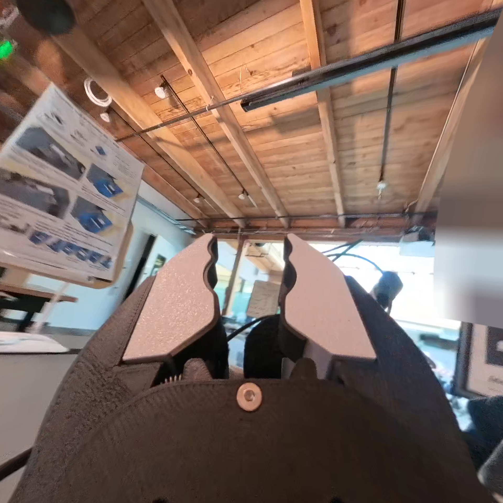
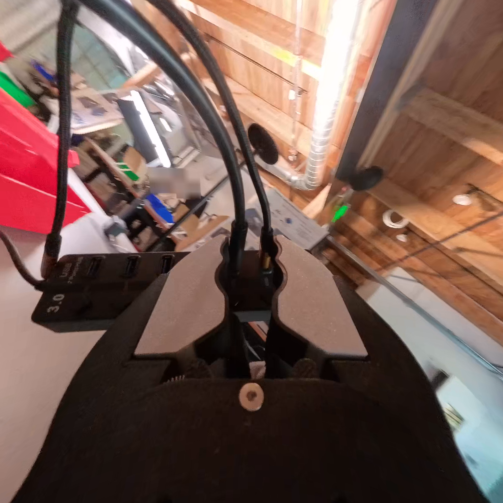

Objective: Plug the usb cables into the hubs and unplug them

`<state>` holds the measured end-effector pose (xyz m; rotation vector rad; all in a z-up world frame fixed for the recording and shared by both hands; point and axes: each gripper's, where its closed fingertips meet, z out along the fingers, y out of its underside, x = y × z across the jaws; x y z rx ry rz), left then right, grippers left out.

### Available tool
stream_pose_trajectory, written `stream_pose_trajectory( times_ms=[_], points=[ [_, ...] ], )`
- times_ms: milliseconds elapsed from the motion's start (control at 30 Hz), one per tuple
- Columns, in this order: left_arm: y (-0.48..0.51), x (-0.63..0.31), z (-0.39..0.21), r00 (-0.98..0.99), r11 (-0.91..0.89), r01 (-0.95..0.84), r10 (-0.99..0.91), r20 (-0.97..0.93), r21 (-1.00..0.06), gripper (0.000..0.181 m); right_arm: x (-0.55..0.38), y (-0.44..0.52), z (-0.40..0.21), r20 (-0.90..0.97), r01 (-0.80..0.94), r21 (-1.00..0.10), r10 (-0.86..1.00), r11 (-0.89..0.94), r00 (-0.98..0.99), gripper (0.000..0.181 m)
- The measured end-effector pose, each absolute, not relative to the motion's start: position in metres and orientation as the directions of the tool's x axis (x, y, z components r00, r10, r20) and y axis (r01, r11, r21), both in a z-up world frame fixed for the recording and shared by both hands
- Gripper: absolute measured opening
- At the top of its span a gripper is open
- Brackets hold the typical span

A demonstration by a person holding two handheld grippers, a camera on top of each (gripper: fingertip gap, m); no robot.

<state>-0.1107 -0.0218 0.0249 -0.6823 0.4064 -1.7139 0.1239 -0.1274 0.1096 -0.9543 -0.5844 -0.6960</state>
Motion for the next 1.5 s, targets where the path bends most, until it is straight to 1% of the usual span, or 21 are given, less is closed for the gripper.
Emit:
stream_pose_trajectory(
  times_ms=[67,200,233,300,400,567,667,700,733,767,867,933,1000,1067,1133,1167,1233,1267,1300,1367,1500],
  points=[
    [-0.025,-0.115,0.027,-0.055,-0.147,0.744,-0.986,0.159,-0.652,0.045,0.144,-0.143,0.121,0.666,0.745,-0.535,-0.344,0.398,0.662,0.029],
    [-0.029,-0.119,0.028,0.067,0.009,0.729,-0.996,0.058,-0.685,0.042,0.186,-0.187,0.146,0.519,0.743,-0.546,-0.54,0.387,0.662,0.029],
    [-0.027,-0.111,0.022,0.115,0.067,0.661,-0.993,0.012,-0.748,0.041,0.189,-0.195,0.149,0.499,0.734,-0.546,-0.548,0.402,0.672,0.029],
    [-0.021,-0.095,0.002,0.18,0.201,0.415,-0.974,-0.137,-0.887,0.043,0.184,-0.202,0.152,0.511,0.729,-0.533,-0.524,0.43,0.682,0.03],
    [-0.017,-0.098,-0.018,0.154,0.328,0.079,-0.937,-0.314,-0.941,0.048,0.179,-0.207,0.156,0.514,0.75,-0.516,-0.55,0.414,0.658,0.03],
    [0.028,-0.118,-0.07,0.237,0.322,-0.424,-0.863,-0.447,-0.846,0.049,0.183,-0.215,0.159,0.509,0.75,-0.517,-0.556,0.413,0.657,0.03],
    [0.069,-0.14,-0.135,0.263,0.163,-0.748,-0.818,-0.512,-0.644,0.042,0.187,-0.222,0.16,0.51,0.75,-0.519,-0.555,0.411,0.657,0.03],
    [0.084,-0.15,-0.144,0.292,0.127,-0.803,-0.768,-0.57,-0.583,0.043,0.188,-0.224,0.159,0.516,0.748,-0.521,-0.547,0.411,0.66,0.03],
    [0.094,-0.156,-0.145,0.305,0.13,-0.824,-0.719,-0.625,-0.552,0.036,0.187,-0.224,0.159,0.52,0.743,-0.523,-0.535,0.417,0.666,0.03],
    [0.1,-0.164,-0.147,0.327,0.1,-0.836,-0.7,-0.635,-0.54,0.032,0.187,-0.224,0.159,0.521,0.733,-0.527,-0.518,0.43,0.678,0.03],
    [0.107,-0.178,-0.149,0.49,-0.084,-0.765,-0.72,-0.491,-0.639,0.036,0.18,-0.217,0.156,0.527,0.686,-0.553,-0.44,0.472,0.727,0.03],
    [0.116,-0.197,-0.147,0.573,-0.196,-0.763,-0.646,-0.504,-0.617,0.039,0.174,-0.206,0.151,0.54,0.658,-0.577,-0.379,0.484,0.752,0.03],
    [0.113,-0.192,-0.141,0.538,-0.152,-0.789,-0.641,-0.548,-0.596,0.036,0.163,-0.194,0.145,0.564,0.636,-0.58,-0.312,0.51,0.764,0.03],
    [0.089,-0.144,-0.117,0.491,0.042,-0.658,-0.733,-0.47,-0.752,0.036,0.142,-0.18,0.136,0.597,0.587,-0.578,-0.197,0.567,0.778,0.031],
    [0.042,-0.09,-0.079,0.381,0.193,-0.325,-0.869,-0.315,-0.926,0.039,0.113,-0.163,0.121,0.627,0.492,-0.606,-0.005,0.625,0.779,0.03],
    [0.011,-0.069,-0.06,0.262,0.206,-0.128,-0.936,-0.234,-0.97,0.042,0.095,-0.155,0.111,0.637,0.434,-0.63,0.109,0.644,0.763,0.031],
    [-0.039,-0.051,-0.029,0.023,0.087,0.2,-0.996,-0.084,-0.976,0.049,0.062,-0.144,0.093,0.647,0.33,-0.659,0.287,0.676,0.706,0.031],
    [-0.055,-0.047,-0.02,-0.08,-0.019,0.29,-0.997,-0.004,-0.957,0.051,0.047,-0.139,0.085,0.651,0.289,-0.665,0.343,0.689,0.678,0.031],
    [-0.066,-0.043,-0.016,-0.174,-0.127,0.327,-0.982,0.073,-0.936,0.055,0.034,-0.134,0.077,0.655,0.265,-0.669,0.384,0.694,0.651,0.031],
    [-0.081,-0.033,-0.019,-0.297,-0.265,0.289,-0.938,0.177,-0.92,0.064,0.01,-0.122,0.06,0.685,0.288,-0.668,0.416,0.686,0.598,0.031],
    [-0.082,-0.029,-0.022,-0.284,-0.284,0.228,-0.934,0.215,-0.931,0.071,-0.023,-0.1,0.018,0.837,0.541,-0.541,0.349,0.644,0.421,0.031]
  ],
)
